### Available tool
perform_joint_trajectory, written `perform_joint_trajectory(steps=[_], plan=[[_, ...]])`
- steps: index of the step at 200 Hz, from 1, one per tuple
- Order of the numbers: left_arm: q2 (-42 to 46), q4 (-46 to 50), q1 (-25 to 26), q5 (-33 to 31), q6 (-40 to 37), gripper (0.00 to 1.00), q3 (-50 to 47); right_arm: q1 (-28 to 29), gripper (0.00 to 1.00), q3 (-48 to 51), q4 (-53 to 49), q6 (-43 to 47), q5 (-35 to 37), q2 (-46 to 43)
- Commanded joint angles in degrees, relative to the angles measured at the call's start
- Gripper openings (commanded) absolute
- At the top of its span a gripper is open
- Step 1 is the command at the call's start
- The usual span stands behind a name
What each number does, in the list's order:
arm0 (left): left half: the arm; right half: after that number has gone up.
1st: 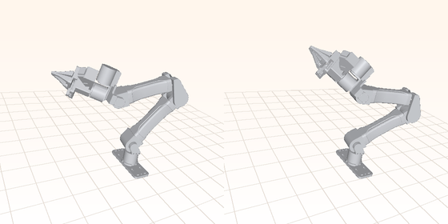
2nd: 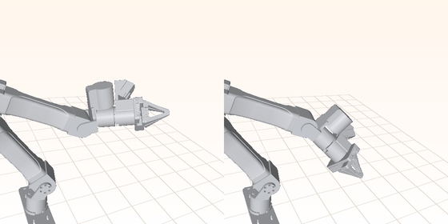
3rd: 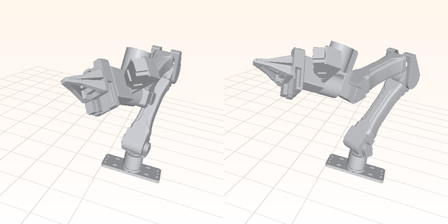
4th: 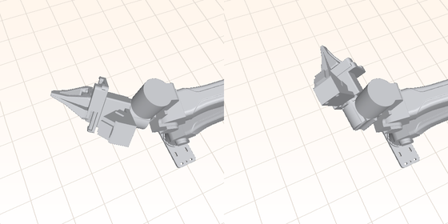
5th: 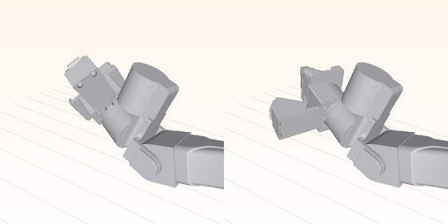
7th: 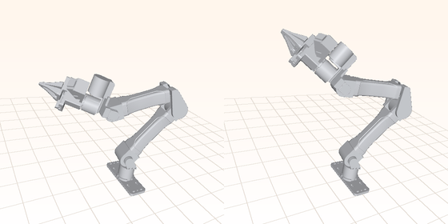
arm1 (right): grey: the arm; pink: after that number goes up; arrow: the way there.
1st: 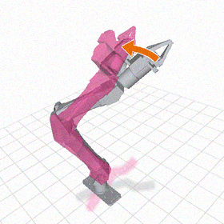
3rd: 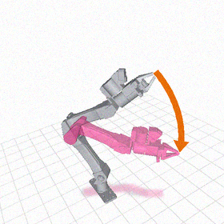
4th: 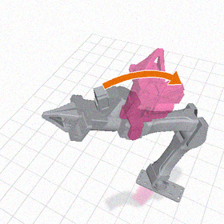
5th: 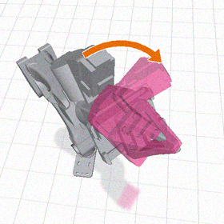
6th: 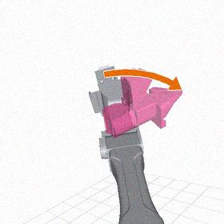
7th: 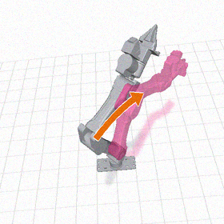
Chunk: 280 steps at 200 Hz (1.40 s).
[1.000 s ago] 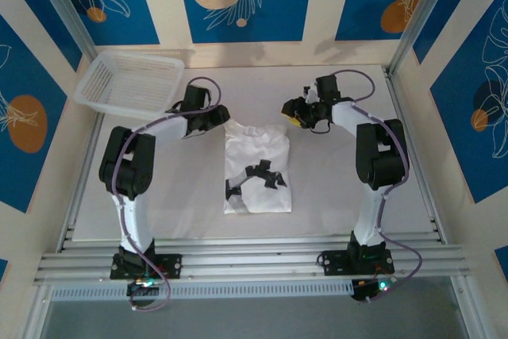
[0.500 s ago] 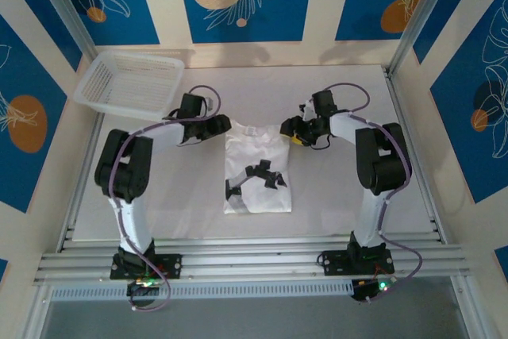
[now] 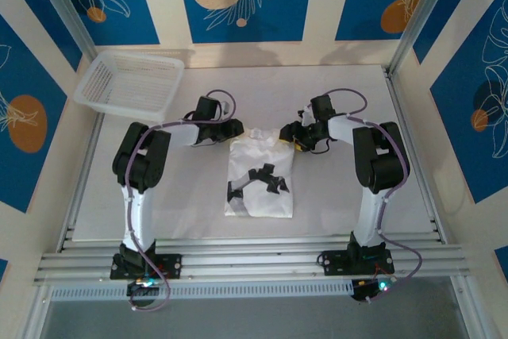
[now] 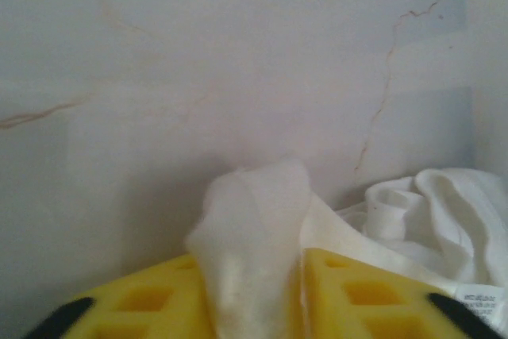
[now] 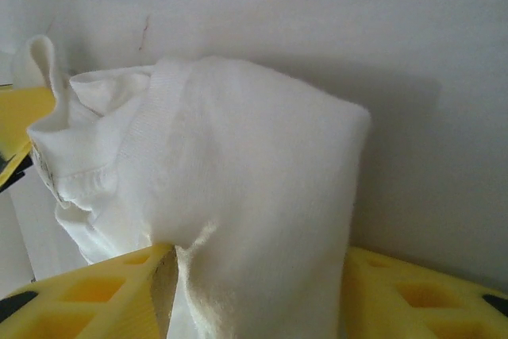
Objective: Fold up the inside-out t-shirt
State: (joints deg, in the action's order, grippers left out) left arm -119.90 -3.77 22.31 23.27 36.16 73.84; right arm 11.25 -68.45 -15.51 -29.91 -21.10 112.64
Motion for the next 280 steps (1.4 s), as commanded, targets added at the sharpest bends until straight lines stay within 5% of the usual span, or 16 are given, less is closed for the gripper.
perform_joint_trajectory(steps=[1, 36, 103, 141, 191, 212, 247, 280], plan=[[3.60, 6.83, 0.24, -3.73, -3.79, 0.49, -2.72, -0.05, 0.55, 0.24, -0.48, 1.14, -1.51, -0.87], [9.06, 13.55, 0.24, -12.00, -7.20, 0.52, -4.09, -0.15, 0.55, 1.25, -0.32, 1.08, -1.03, -2.89], [0.28, 10.50, 1.84, -4.23, -4.22, 0.49, 1.34, -0.14, 0.55, 0.85, -0.58, 0.95, -1.36, -2.70], [-2.25, 9.75, 2.13, -3.61, -2.55, 0.29, 3.70, -0.39, 0.55, 1.54, -0.91, 1.42, -1.17, -3.04], [-3.43, 10.79, 2.14, -3.36, -2.91, 0.15, 4.20, -0.62, 0.55, 1.74, -0.58, 1.04, -1.47, -3.13], [-3.94, 10.60, 2.13, -2.40, -2.59, 0.00, 4.20, -0.85, 0.55, 2.28, 0.12, 0.16, -2.05, -4.66], [-1.82, 13.36, 2.13, -4.01, -5.51, 0.00, 4.03, -2.84, 0.69, 7.93, 2.99, -2.72, 7.62, -12.97], [-0.91, 13.19, 2.13, -2.82, -5.98, 0.00, 3.16, -3.73, 0.72, 8.68, 4.14, -2.87, 6.60, -10.42]])
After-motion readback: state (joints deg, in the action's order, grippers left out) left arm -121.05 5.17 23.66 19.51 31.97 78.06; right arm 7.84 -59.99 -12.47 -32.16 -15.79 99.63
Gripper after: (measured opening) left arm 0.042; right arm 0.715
